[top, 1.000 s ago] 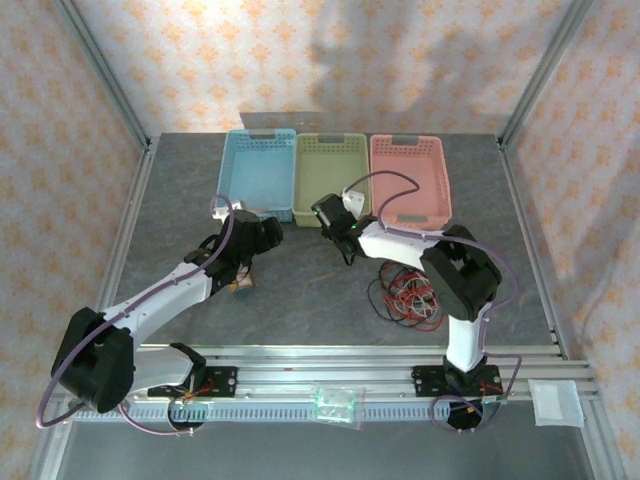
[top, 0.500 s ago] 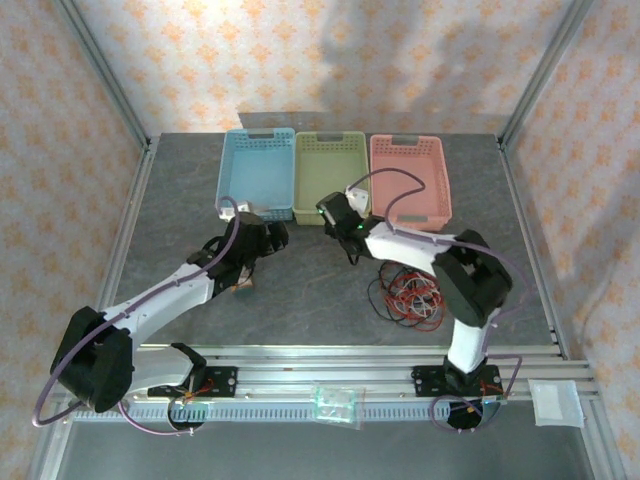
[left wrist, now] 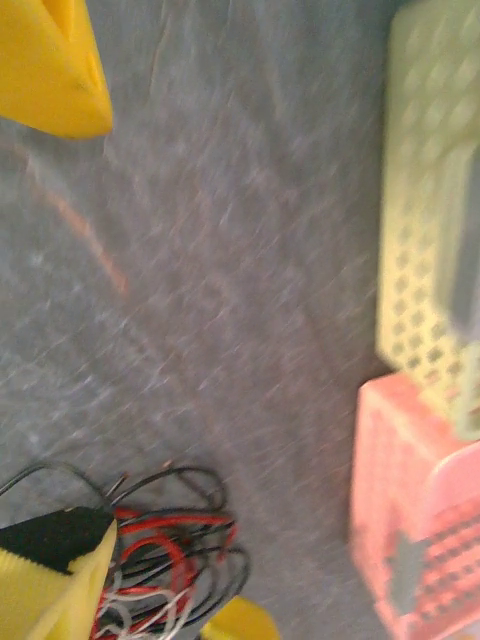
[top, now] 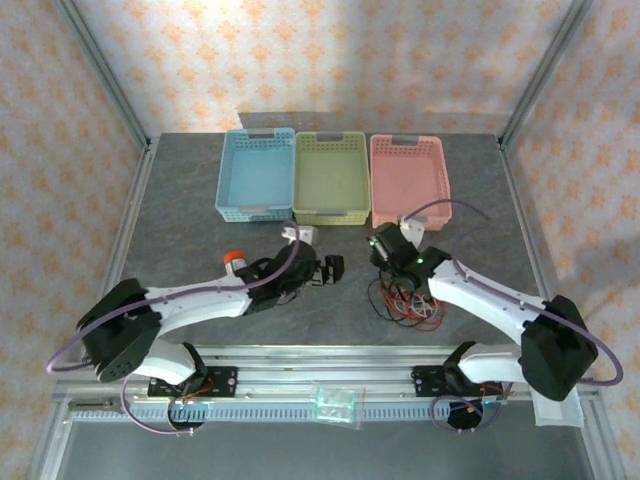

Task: Untangle the cables

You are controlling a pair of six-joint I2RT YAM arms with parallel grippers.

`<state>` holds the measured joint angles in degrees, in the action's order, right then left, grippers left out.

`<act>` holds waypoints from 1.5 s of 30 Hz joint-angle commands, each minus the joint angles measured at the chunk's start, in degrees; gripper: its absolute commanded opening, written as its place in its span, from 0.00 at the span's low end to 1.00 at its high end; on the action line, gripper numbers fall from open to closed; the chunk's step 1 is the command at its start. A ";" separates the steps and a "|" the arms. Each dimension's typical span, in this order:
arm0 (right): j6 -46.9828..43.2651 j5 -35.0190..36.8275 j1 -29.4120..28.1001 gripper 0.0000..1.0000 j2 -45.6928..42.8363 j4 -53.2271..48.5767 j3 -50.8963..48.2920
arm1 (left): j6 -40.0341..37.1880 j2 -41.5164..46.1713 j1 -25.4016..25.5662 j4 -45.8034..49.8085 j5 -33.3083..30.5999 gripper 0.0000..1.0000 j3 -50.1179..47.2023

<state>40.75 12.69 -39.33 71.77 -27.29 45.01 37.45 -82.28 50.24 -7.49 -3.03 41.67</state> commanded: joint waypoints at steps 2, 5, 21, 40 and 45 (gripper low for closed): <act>-0.38 -3.55 1.94 0.56 -3.73 -5.99 -0.83 | -3.34 -6.90 2.93 -7.55 6.52 0.92 4.68; -2.60 -11.29 5.93 0.55 -5.88 -6.10 -1.33 | -8.47 -11.83 2.97 -7.60 13.68 0.87 7.69; 3.37 -9.60 20.04 0.95 -16.56 -12.91 -8.68 | -15.67 -15.55 2.80 -2.03 18.07 0.82 15.14; 8.41 -19.16 14.13 0.77 -5.88 2.33 -12.52 | -10.13 0.97 -3.10 -2.89 9.09 0.99 5.19; 11.93 -20.02 6.28 0.77 1.24 7.74 -8.67 | -8.16 6.11 -5.38 -2.58 7.12 1.00 0.46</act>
<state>49.45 -6.44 -30.04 70.28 -24.36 33.41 27.44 -78.87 46.04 -10.90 6.98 44.36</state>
